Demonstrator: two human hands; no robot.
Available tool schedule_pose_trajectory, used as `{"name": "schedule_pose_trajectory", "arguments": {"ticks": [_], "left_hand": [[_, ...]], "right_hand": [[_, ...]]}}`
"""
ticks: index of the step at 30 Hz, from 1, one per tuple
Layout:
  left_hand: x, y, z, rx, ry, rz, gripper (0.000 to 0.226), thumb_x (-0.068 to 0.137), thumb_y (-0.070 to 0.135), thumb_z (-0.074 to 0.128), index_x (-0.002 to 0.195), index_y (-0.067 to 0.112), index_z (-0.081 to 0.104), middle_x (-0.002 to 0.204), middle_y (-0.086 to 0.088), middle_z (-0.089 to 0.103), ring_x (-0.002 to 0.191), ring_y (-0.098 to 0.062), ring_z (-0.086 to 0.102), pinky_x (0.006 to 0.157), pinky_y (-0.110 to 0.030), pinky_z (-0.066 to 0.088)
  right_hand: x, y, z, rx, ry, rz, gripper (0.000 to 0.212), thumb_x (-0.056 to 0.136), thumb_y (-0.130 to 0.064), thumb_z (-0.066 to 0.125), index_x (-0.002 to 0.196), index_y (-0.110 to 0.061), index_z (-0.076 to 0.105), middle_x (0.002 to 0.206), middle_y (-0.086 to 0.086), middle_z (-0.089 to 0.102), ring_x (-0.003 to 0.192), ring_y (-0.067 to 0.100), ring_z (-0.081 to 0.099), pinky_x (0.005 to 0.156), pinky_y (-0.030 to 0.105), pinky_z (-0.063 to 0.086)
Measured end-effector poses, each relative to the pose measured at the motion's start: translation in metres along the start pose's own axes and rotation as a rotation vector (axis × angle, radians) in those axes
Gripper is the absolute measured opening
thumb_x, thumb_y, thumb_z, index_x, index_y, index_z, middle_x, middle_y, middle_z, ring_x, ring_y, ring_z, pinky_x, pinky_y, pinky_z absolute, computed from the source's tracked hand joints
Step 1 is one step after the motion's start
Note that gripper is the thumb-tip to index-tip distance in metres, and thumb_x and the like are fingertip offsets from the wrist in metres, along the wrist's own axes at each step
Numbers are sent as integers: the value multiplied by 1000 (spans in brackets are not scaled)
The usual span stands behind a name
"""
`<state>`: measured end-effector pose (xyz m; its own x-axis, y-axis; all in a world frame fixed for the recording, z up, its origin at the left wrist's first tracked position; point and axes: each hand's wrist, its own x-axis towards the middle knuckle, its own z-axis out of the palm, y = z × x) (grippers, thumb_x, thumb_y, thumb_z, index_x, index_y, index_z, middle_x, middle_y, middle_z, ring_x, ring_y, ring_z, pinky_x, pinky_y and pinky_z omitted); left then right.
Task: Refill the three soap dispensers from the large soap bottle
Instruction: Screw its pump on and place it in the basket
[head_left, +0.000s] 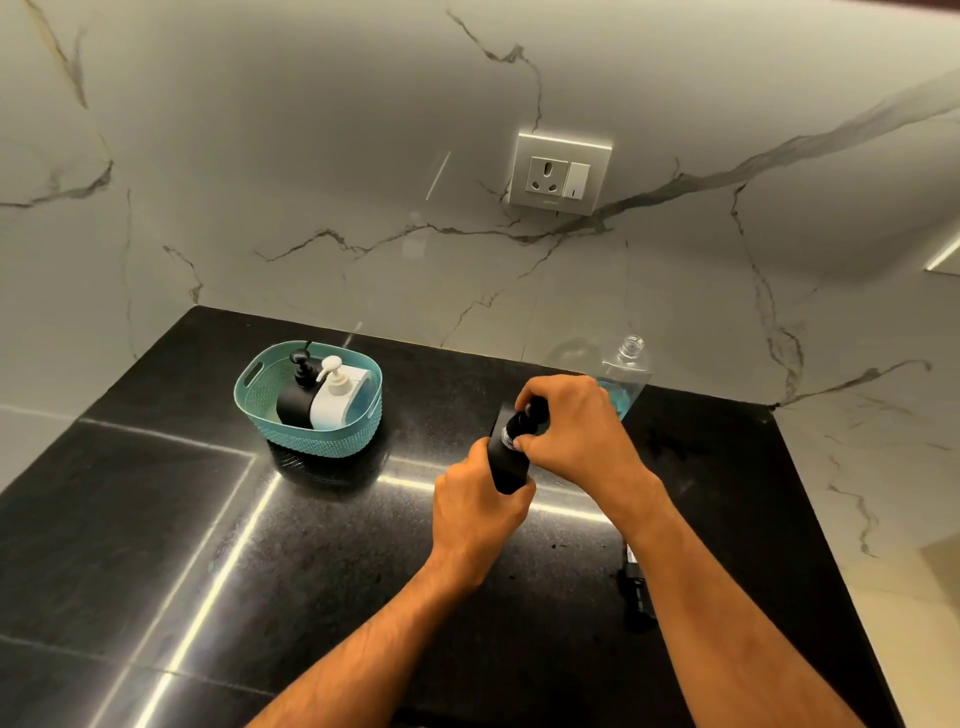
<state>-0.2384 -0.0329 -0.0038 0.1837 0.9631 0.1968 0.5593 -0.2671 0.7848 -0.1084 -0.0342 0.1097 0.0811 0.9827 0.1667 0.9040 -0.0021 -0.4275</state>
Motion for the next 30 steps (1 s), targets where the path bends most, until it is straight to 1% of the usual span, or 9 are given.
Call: {"name": "schedule_pose_trajectory", "arguments": {"ticks": [6,11,13,16,19,22,24,27,30], "left_hand": [[1,4,-2,-2,12,5,30,87,38,74,108,20,62,79,10,69,67,-8,66,64,-30,60],[1,4,-3,8,3,1,35,87,35,75,114,18,63,81,8,72,69,-9,68,66,-30,61],[1,4,-4,-10,10,2,36,86,36,77,116,21,64,83,8,73,71,-7,69,67,-27,60],[4,5,-7,2,32,23,35,87,41,77,112,20,64,85,7,73,71,-8,68,64,-23,59],[5,6,-9,-1,42,38,38,89,47,74,112,18,65,83,7,72,69,-8,67,62,-24,58],[4,7,-8,-17,37,37,41,89,47,76,115,16,65,87,5,74,73,-9,70,67,-28,61],[5,9,-9,-7,46,32,42,88,46,76,116,17,65,89,5,75,74,-10,71,68,-29,61],[7,11,-9,-1,42,34,42,88,44,76,118,17,64,90,4,74,76,-10,70,69,-28,61],[7,12,-9,-1,24,37,41,88,42,77,117,17,64,91,3,74,77,-10,70,71,-29,62]], "right_hand": [[6,8,11,54,11,-6,33,66,-20,88,95,-16,71,88,0,71,81,13,65,79,32,63],[2,9,22,-53,136,13,52,71,-56,84,102,-20,63,86,-2,70,77,16,68,73,29,61],[-1,9,24,-50,151,15,69,68,-66,83,115,-20,62,94,-2,71,82,16,68,77,31,61],[-6,13,24,121,77,-7,90,65,-44,94,142,-23,50,112,-1,71,100,17,68,91,33,60],[-11,14,28,134,129,-5,94,68,-17,93,149,-21,45,105,2,73,98,19,71,92,32,60],[-13,17,28,117,191,20,89,66,-30,95,142,-18,52,83,-7,68,78,10,67,80,25,58],[-14,20,27,178,197,25,83,64,-33,96,136,-19,58,93,-8,68,82,8,65,79,22,58],[-15,23,29,277,191,11,69,68,-14,93,131,-17,64,109,-6,71,94,8,67,87,28,61],[-14,25,30,298,229,39,58,67,-16,94,120,-19,69,98,-11,70,87,4,67,82,21,59]]}}
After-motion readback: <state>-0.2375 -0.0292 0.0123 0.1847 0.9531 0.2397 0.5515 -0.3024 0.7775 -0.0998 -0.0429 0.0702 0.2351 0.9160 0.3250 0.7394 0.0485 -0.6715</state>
